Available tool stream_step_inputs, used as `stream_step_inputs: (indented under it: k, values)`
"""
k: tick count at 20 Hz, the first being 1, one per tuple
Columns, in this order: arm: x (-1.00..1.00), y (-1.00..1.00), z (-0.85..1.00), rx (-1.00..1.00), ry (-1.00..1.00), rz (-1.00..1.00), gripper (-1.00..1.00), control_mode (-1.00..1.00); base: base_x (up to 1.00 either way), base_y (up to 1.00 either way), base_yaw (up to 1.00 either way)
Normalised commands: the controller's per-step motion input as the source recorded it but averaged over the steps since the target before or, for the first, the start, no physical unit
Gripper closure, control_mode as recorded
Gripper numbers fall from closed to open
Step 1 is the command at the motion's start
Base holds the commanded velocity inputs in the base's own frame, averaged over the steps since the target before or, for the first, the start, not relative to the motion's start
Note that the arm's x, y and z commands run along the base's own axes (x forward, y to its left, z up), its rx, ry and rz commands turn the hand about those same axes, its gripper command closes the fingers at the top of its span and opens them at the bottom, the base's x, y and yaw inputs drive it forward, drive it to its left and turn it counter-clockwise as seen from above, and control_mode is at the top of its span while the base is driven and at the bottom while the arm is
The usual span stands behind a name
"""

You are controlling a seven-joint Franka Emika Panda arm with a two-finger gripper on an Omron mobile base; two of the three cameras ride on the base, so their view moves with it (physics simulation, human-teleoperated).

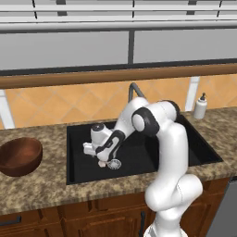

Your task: Pick the garlic from the sink and place it in the bowl. Then pick the bowl and place it in the microwave. Then close the microwave door and press the start button.

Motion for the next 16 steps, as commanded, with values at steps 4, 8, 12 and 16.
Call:
stream_step_inputs:
  k: [4,8,12,16]
  values:
    - [0.30,-0.06,-0.24,0.00,0.03,0.00,-1.00,-1.00,0.00,0.00,0.00]
    - [0.20,-0.06,-0.37,0.00,0.06,0.00,-1.00,-1.00,0.00,0.00,0.00]
    - [0.34,0.00,-0.42,0.00,0.06,0.00,-1.00,-1.00,0.00,0.00,0.00]
    - [0.33,0.00,-0.31,0.00,0.00,0.00,-1.00,-1.00,0.00,0.00,0.00]
